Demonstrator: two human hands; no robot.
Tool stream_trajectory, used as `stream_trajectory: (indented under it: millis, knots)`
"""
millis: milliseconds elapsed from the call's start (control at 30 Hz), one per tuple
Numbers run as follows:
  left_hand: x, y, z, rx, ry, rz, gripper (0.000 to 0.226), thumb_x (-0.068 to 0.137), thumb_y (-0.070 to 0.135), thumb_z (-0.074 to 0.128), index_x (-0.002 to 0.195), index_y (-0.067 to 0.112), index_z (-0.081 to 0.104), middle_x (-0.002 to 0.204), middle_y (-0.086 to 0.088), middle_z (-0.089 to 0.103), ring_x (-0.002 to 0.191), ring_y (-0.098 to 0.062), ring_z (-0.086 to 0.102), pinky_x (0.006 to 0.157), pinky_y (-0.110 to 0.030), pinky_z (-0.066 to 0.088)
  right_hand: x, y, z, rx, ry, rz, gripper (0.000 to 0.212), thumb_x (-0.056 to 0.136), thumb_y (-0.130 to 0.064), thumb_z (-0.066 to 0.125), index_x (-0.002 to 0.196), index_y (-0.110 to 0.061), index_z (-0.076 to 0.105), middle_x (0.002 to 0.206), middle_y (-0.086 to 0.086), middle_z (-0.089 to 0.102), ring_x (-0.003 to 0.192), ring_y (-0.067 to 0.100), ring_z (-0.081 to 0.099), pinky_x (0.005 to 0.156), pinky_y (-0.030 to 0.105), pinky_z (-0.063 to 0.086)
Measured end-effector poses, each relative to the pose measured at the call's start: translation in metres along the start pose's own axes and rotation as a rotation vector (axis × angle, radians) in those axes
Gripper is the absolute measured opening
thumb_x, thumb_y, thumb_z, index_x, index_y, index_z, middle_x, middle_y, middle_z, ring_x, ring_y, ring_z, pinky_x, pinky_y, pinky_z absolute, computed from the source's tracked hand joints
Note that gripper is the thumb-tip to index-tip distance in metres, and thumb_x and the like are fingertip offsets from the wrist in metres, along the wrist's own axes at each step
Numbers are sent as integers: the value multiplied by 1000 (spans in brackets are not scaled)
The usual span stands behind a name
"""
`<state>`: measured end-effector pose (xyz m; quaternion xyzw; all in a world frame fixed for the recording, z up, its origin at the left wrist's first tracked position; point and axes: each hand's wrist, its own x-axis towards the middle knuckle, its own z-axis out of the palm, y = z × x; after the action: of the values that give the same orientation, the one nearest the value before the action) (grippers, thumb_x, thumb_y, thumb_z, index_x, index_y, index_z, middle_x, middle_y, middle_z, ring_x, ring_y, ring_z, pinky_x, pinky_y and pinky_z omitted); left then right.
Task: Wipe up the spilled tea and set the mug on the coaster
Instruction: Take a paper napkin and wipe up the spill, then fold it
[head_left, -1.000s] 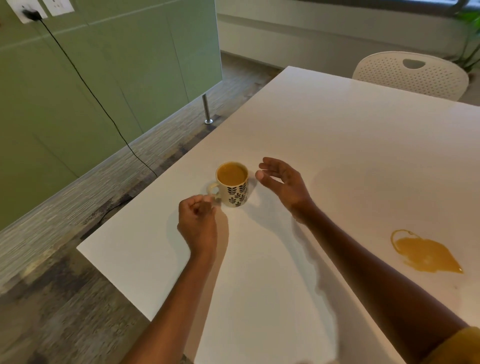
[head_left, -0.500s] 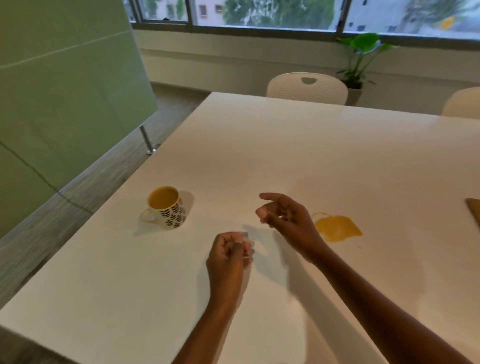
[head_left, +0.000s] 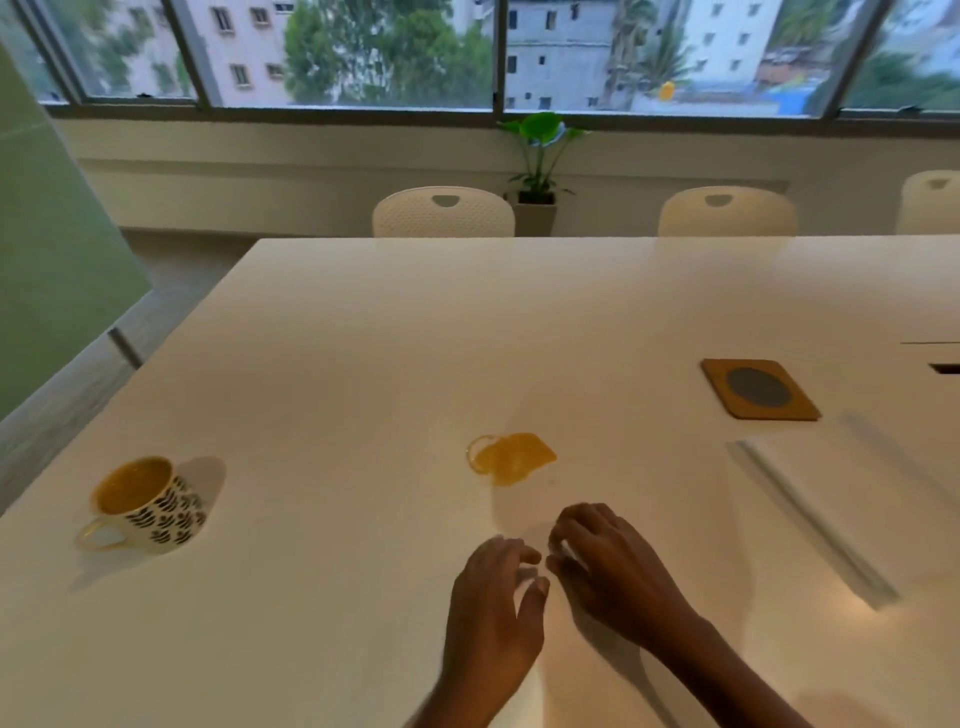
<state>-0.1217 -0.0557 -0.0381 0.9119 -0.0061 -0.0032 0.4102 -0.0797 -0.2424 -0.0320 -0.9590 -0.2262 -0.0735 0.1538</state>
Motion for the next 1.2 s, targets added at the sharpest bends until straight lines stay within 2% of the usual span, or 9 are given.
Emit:
stream_trajectory:
  millis: [100, 300, 533, 633, 733, 833, 1000, 1100, 1200]
  knots:
    - [-4, 17, 24, 71, -42, 61, 30, 107, 48, 59, 137, 41, 61, 152, 18, 58, 138, 0, 55, 113, -13, 34, -28, 24, -9, 5, 34, 56, 23, 102, -41, 68, 122, -31, 72, 132, -9, 70, 120, 6, 63, 95, 21, 56]
    - [4, 58, 69, 97, -174, 220, 39, 112, 42, 53, 150, 37, 54, 167, 14, 49, 157, -7, 39, 130, -27, 31, -65, 70, -36, 82, 154, 272, 25, 100, -34, 72, 124, -28, 73, 129, -8, 71, 116, 6, 64, 90, 25, 59]
    - [28, 100, 130, 284, -292, 427, 53, 115, 44, 46, 166, 30, 43, 183, 2, 27, 172, -20, 14, 139, -41, 7, -98, 122, -67, 109, 253, 409, 31, 96, -30, 79, 126, -27, 73, 129, -6, 71, 118, 9, 64, 89, 25, 59]
    - [39, 115, 155, 353, -372, 490, 62, 115, 54, 38, 171, 28, 33, 186, -2, 16, 174, -25, 4, 137, -46, -4, -106, 145, -81, 118, 294, 448, 32, 95, -27, 80, 126, -24, 74, 128, -2, 72, 116, 12, 65, 87, 26, 60]
    - [51, 130, 180, 422, -422, 559, 83, 107, 76, 22, 174, 27, 24, 186, -6, 9, 173, -31, 0, 134, -56, -11, -111, 167, -94, 121, 334, 486, 31, 95, -22, 80, 125, -18, 74, 126, 2, 73, 111, 14, 68, 84, 27, 61]
    - [66, 139, 201, 499, -423, 621, 95, 102, 85, 10, 176, 27, 13, 186, -8, 2, 172, -32, -7, 131, -57, -18, -114, 187, -102, 124, 367, 521, 30, 95, -13, 79, 124, -15, 74, 126, 5, 74, 113, 19, 69, 87, 34, 64]
    - [87, 152, 221, 526, -413, 612, 109, 97, 90, 1, 176, 16, 10, 186, -10, 5, 172, -28, -6, 136, -54, -11, -117, 216, -105, 114, 393, 554, 30, 95, -13, 79, 124, -15, 75, 124, 4, 75, 111, 19, 68, 83, 38, 65]
    - [94, 159, 228, 517, -389, 595, 119, 91, 96, -1, 176, 13, 3, 186, -11, 2, 172, -28, -7, 139, -55, -3, -115, 230, -102, 124, 375, 577, 31, 95, -16, 80, 125, -17, 75, 127, 2, 74, 110, 16, 67, 80, 30, 61]
    - [96, 162, 231, 515, -377, 585, 125, 84, 102, -2, 176, 18, -8, 186, -10, -8, 172, -30, -14, 139, -56, -4, -112, 240, -96, 153, 346, 588, 35, 94, -18, 81, 127, -19, 73, 132, 2, 73, 115, 16, 67, 84, 22, 52]
